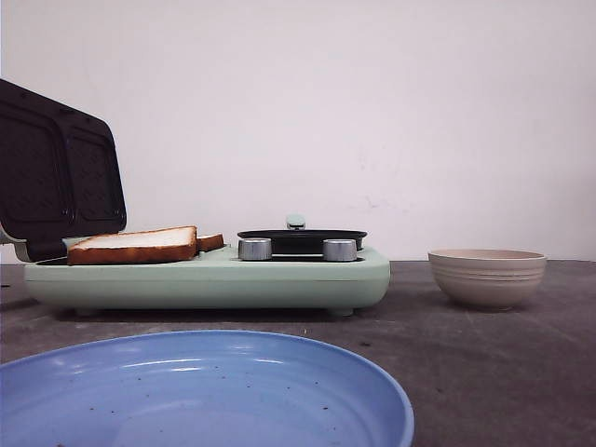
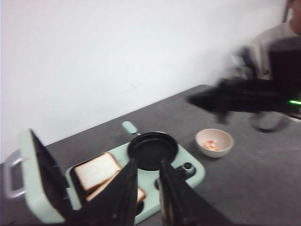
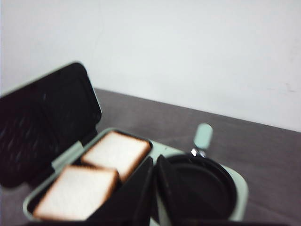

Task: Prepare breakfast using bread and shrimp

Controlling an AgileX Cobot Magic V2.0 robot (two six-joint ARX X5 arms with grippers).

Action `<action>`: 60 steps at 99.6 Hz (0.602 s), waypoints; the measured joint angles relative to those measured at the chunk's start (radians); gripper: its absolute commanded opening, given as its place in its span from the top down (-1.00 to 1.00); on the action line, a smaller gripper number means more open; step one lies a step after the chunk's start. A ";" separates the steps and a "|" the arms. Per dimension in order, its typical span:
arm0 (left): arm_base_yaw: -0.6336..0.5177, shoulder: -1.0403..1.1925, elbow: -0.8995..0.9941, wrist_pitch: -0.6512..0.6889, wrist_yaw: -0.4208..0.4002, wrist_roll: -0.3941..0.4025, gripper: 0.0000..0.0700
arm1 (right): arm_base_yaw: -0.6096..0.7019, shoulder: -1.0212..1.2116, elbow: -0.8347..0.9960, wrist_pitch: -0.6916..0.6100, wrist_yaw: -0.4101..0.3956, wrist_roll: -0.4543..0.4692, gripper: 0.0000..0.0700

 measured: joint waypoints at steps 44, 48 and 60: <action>0.006 0.057 -0.332 0.492 -0.212 0.005 1.00 | 0.000 -0.617 -0.257 -0.095 0.001 -0.098 0.99; 0.015 0.085 -0.335 0.544 -0.270 0.018 1.00 | 0.000 -0.659 -0.257 -0.131 0.002 -0.106 0.99; 0.080 0.170 -0.335 0.728 -0.394 0.079 1.00 | 0.000 -0.735 -0.257 -0.243 0.002 -0.124 0.99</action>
